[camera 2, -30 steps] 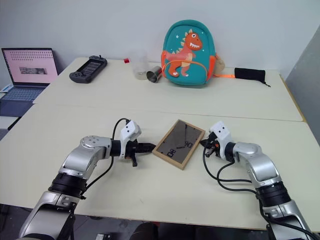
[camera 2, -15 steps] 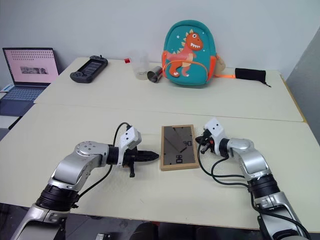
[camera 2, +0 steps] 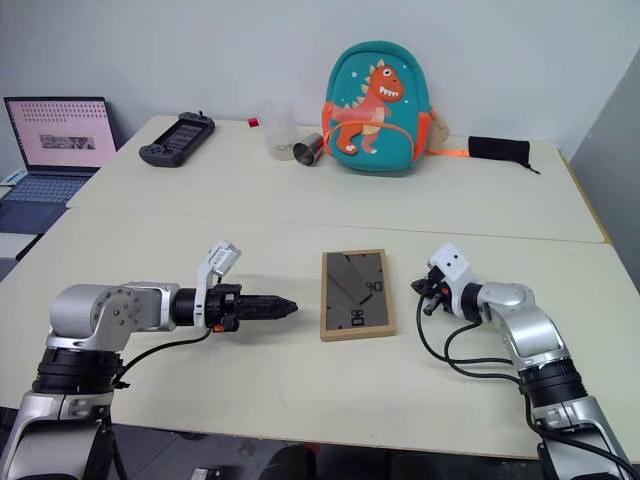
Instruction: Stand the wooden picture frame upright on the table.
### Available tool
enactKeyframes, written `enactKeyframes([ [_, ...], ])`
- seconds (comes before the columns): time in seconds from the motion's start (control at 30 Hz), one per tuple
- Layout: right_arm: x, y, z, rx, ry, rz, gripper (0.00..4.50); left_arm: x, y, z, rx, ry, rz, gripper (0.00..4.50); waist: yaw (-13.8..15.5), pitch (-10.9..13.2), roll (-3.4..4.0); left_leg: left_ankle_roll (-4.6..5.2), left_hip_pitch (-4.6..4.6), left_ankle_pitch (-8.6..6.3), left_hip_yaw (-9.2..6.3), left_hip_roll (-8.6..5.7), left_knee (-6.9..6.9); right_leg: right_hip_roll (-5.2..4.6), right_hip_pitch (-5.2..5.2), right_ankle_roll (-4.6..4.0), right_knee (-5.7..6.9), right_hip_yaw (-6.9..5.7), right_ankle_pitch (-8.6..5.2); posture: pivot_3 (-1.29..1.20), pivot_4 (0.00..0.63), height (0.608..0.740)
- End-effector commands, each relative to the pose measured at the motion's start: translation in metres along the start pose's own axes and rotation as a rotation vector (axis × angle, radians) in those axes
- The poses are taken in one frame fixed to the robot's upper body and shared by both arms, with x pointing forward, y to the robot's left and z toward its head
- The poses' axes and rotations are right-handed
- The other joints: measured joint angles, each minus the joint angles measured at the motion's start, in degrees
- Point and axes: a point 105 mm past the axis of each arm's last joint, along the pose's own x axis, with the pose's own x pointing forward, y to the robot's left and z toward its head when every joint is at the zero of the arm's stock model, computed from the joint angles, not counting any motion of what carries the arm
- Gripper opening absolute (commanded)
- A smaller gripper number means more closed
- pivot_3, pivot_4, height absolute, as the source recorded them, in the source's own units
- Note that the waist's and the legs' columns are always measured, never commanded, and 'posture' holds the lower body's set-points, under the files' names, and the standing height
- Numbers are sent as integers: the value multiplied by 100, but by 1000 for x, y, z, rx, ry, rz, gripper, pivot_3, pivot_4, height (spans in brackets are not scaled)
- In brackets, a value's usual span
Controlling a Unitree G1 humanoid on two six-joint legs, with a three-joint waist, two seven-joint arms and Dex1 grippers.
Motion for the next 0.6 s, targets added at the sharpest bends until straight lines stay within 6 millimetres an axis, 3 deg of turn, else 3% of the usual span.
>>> enactKeyframes([
  [0.03,-5,-1,10,-28,-37,-13,0,0,-1,9,-155,-43,-32,3177,-3,0,0,0,0,0,-1,0,0,0,0,0,0,-1,0,0,150,740],
  [0.23,2,11,10,-28,-42,-2,0,17,3,-3,-250,32,-17,4467,-19,0,0,-2,-1,1,0,0,-2,-2,0,-1,-2,1,0,0,150,740],
  [0.43,11,19,15,-23,-57,16,0,32,15,-17,-346,113,39,4467,-40,0,0,-3,3,2,0,2,-1,0,-1,-1,1,1,0,0,150,740],
  [0.6,22,42,22,-7,-85,83,0,38,25,-27,-358,146,104,4467,-33,-5,4,-3,10,2,-1,0,0,-2,9,0,2,1,0,0,150,740],
])
